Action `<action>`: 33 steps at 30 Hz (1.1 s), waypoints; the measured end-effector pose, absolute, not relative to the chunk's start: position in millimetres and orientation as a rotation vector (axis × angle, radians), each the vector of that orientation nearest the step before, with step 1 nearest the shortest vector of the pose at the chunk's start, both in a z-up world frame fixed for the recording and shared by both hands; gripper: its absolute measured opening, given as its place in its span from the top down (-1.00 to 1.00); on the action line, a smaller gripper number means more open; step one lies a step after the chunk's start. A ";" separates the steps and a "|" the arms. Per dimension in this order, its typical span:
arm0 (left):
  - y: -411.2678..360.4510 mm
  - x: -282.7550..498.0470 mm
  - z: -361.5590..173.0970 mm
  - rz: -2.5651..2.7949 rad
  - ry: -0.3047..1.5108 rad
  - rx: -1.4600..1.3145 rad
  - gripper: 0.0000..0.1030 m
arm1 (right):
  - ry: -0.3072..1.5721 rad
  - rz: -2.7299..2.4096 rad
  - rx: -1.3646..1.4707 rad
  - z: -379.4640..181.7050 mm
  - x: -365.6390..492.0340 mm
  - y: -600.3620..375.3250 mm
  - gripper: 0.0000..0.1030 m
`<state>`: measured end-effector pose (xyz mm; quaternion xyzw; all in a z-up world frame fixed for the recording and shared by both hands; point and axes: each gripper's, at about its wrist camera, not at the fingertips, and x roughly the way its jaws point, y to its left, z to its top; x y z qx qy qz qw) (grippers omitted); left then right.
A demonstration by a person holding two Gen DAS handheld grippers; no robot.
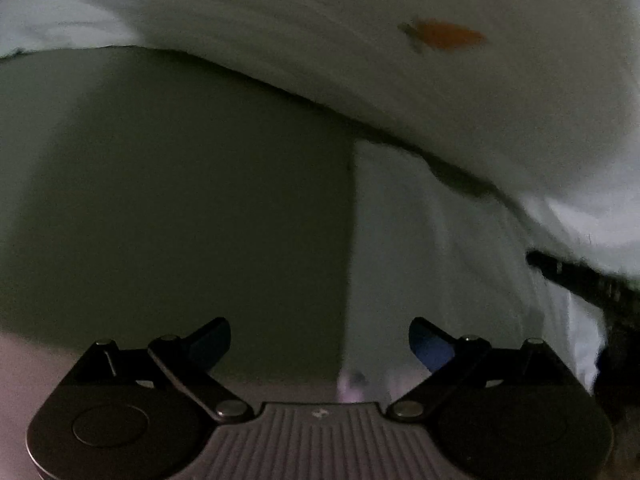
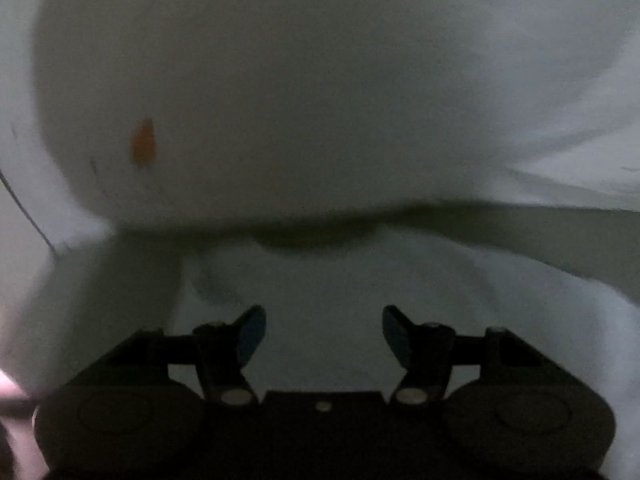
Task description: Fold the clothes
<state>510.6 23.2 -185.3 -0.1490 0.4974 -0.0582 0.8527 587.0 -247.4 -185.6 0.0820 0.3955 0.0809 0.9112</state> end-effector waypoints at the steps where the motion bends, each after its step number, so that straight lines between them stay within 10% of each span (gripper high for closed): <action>1: 12.1 505.9 -186.5 -0.136 1.065 -0.267 -0.86 | 0.851 0.142 0.134 -191.3 569.1 -248.8 -0.35; 16: -57.6 322.4 -180.1 -0.383 1.167 -0.070 -0.87 | 1.008 -0.177 0.149 -188.0 351.2 -260.6 -0.91; 28: -79.4 250.0 -211.2 -0.567 1.181 -0.043 -0.99 | 1.143 -0.297 0.168 -212.5 218.5 -254.1 -0.95; 33: -74.7 258.6 -205.1 -0.521 1.196 -0.138 -0.99 | 1.066 -0.269 0.192 -198.9 204.5 -260.7 -0.64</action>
